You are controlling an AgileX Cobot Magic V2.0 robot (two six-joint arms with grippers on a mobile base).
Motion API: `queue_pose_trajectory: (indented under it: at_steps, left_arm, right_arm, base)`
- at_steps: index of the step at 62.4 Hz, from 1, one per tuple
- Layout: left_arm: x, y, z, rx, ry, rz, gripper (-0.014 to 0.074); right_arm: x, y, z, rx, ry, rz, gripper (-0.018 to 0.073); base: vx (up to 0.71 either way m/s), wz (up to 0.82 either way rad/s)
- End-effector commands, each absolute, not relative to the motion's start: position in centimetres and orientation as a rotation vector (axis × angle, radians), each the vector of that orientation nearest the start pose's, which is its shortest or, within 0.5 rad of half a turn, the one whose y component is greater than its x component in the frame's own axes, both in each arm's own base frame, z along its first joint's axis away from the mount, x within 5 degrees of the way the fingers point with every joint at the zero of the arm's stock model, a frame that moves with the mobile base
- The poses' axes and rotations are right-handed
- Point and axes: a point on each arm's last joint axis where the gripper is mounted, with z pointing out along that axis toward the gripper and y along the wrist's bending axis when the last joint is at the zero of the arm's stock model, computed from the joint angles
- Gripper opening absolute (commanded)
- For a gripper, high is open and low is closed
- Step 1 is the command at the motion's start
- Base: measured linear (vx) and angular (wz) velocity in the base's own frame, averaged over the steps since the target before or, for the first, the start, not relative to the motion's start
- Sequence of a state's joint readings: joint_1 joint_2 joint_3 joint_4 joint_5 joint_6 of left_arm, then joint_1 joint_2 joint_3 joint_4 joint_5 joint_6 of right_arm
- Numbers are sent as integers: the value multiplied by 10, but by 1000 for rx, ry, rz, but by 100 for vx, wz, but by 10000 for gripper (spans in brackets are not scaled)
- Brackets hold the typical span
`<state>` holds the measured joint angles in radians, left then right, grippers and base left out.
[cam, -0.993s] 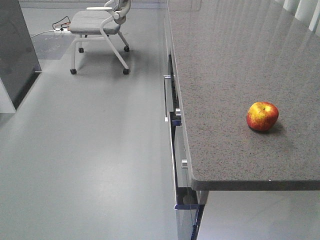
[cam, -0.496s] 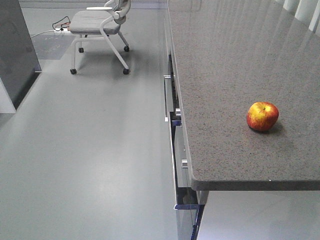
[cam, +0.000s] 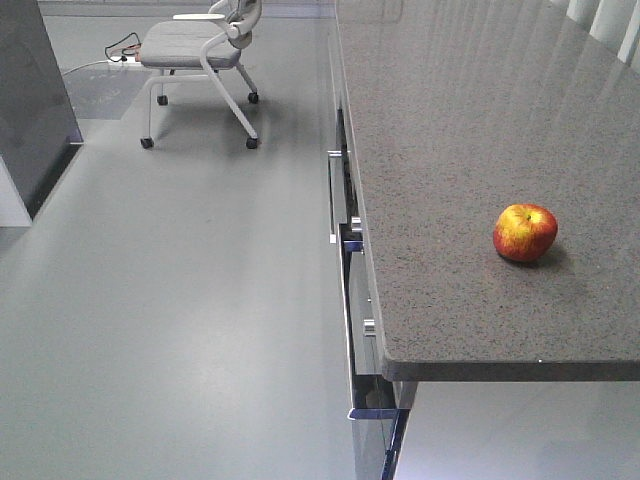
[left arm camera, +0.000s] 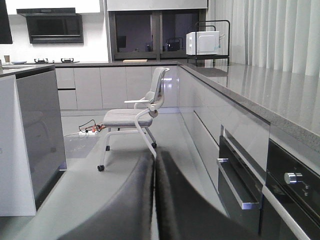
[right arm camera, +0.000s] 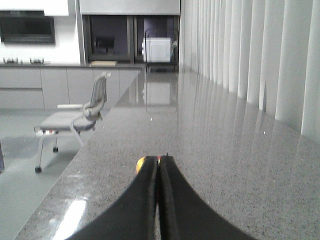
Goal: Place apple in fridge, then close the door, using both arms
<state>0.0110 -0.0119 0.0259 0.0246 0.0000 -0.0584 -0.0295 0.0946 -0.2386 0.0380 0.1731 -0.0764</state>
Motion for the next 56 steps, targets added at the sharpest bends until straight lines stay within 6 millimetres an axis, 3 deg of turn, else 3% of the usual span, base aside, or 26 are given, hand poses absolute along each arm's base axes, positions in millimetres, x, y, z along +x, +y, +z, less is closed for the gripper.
queue_pose_trajectory:
  at_steps: [1, 11, 20, 31, 43, 56]
  left_arm:
    - [55, 1, 206, -46, 1427, -36, -6]
    - [55, 1, 206, -46, 1427, -36, -6]
    - [55, 1, 206, -46, 1427, -36, -6]
    - [55, 1, 206, -46, 1427, -36, -6]
    - [55, 1, 206, -46, 1427, -36, -6]
    - [55, 1, 206, -46, 1427, -36, -6]
  right_arm:
    - [59, -2, 301, -27, 1532, -77, -3]
    - [80, -2, 329, -30, 1659, -71, -3]
    - [104, -3, 343, -30, 1752, -65, -3]
    - [130, -4, 338, -31, 1911, -53, -3]
    - [150, -3, 334, 13, 1907, 0, -3]
    - [169, -3, 331, -80, 2022, -50, 7]
  base:
    - [0, 0]
    - [0, 0]
    - [0, 0]
    - [0, 0]
    - [0, 0]
    - [0, 0]
